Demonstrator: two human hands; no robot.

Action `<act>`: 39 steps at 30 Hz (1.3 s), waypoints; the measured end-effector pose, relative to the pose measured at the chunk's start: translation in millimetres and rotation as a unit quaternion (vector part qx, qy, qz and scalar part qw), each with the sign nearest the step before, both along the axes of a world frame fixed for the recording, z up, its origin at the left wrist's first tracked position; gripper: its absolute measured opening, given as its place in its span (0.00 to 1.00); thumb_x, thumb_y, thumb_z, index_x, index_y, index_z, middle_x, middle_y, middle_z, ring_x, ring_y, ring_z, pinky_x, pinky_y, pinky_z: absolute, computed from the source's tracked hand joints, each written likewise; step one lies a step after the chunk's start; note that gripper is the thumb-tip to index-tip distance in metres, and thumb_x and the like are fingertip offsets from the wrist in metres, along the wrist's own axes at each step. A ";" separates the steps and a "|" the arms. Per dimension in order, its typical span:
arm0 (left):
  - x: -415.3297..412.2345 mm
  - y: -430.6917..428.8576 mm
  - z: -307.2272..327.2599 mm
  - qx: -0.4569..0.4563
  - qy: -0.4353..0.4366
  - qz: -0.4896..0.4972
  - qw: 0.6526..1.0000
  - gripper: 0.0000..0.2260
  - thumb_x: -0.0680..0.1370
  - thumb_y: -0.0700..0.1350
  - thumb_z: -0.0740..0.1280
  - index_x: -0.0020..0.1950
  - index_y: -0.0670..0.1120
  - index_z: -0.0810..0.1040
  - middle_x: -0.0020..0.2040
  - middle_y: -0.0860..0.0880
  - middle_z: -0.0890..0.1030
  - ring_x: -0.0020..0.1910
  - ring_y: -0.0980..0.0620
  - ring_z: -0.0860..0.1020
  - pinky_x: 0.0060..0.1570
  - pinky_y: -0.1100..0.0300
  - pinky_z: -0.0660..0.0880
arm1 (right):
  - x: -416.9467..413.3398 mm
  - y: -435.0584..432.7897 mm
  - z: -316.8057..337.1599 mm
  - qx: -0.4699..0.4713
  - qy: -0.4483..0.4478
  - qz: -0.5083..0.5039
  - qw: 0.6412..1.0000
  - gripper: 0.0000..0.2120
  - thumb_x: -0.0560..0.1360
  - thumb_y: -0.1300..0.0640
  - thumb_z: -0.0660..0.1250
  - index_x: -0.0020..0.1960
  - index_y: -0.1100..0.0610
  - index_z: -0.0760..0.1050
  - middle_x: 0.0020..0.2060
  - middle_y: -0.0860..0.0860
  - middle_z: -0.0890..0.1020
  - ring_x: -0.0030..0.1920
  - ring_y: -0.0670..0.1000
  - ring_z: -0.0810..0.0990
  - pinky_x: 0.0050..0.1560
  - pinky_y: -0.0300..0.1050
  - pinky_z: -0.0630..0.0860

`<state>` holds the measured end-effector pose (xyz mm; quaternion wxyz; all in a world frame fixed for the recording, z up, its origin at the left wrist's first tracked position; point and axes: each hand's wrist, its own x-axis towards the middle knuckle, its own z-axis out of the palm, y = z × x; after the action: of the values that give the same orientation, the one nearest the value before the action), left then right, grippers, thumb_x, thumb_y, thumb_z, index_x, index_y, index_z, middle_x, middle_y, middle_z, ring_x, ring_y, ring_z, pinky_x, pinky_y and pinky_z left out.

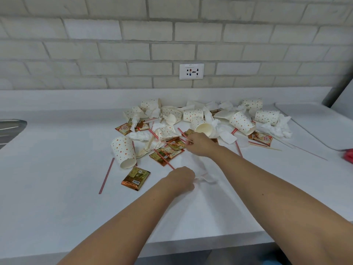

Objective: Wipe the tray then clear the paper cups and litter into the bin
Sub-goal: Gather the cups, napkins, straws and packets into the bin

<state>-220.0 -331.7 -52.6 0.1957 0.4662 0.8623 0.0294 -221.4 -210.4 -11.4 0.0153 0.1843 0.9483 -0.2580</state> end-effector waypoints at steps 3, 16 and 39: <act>0.7 -0.6 -0.1 -0.008 -0.013 0.000 1.000 0.12 0.79 0.39 0.57 0.59 0.36 0.74 0.52 0.39 0.76 0.49 0.44 0.75 0.34 0.63 0.67 | -17.9 -25.7 -11.8 -0.002 -0.065 0.059 0.996 0.11 0.74 0.63 0.64 0.49 0.71 0.78 0.43 0.66 0.79 0.40 0.52 0.72 0.31 0.38 0.64; -15.5 -21.9 -3.6 -0.031 0.083 -0.072 0.993 0.11 0.79 0.37 0.56 0.60 0.36 0.69 0.57 0.39 0.72 0.47 0.41 0.75 0.39 0.56 0.66 | -23.8 -17.7 -21.2 -0.009 -0.112 0.110 0.988 0.10 0.78 0.64 0.56 0.38 0.56 0.65 0.33 0.49 0.69 0.35 0.48 0.68 0.33 0.39 0.62; -47.9 -20.0 -3.6 -0.039 0.088 0.012 0.995 0.12 0.80 0.40 0.56 0.62 0.38 0.68 0.59 0.41 0.72 0.54 0.42 0.76 0.43 0.56 0.68 | -54.8 31.2 -53.3 0.112 -0.074 -0.042 0.990 0.10 0.79 0.62 0.57 0.58 0.64 0.70 0.54 0.60 0.78 0.54 0.59 0.78 0.43 0.44 0.67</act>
<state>-267.9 -351.7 -56.2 0.1366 0.4487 0.8821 -0.0431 -276.1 -179.2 -64.8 0.0538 0.2427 0.9590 -0.1361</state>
